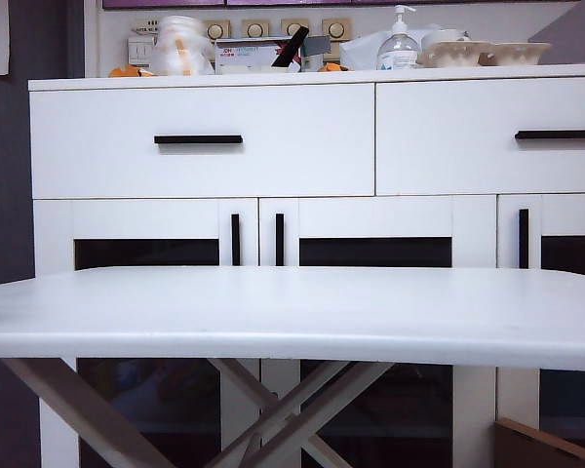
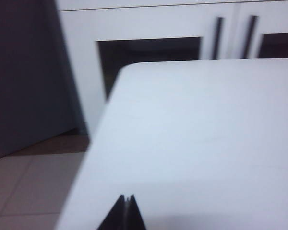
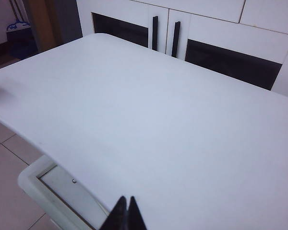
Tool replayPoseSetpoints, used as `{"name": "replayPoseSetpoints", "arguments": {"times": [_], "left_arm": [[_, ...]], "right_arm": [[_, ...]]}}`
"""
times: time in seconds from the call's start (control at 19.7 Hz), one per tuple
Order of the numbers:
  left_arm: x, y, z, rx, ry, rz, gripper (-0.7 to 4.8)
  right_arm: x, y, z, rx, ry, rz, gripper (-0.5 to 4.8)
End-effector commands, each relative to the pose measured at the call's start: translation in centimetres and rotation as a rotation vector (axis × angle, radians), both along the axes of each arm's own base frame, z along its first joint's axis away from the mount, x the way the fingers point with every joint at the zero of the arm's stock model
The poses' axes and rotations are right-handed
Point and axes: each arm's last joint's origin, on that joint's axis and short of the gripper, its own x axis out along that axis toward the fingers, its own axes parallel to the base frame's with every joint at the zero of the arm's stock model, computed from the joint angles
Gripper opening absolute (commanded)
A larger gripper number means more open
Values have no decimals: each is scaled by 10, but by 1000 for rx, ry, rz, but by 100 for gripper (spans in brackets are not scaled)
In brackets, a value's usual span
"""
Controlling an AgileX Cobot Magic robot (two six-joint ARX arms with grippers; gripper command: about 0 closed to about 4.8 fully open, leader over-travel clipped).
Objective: Pick up a can of beer from the white table, open the left drawer, place the beer inside the drawer, and finally close the drawer.
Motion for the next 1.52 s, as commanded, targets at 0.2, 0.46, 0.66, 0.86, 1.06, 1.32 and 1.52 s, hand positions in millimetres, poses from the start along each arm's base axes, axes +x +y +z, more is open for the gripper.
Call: {"name": "replayPoseSetpoints", "arguments": {"times": [0.2,0.46,0.66,0.86,1.06,1.32,1.52], "left_arm": [[0,-1,1,-7,-7,-12,-5],[0,-1,1,-7,-7,-12,-5],[0,-1,1,-6,-7,-12,-5],[0,-1,1,-6,-7,-11,-5],[0,-1,1,-7,-7,-12,-5],[0,-1,1,-6,-7,-12,-5],[0,-1,1,-6,-6,-12,-5]], "right_arm": [[0,0,3,15,-17,0,-5],[0,0,3,15,-17,-1,-5],[0,0,3,15,-18,-1,-5],[15,4,1,68,-150,-134,-5],[44,1,-21,121,-292,-366,-5],[58,-5,-63,80,-248,-488,-5],[62,-5,-90,74,-215,-495,-5]]}}
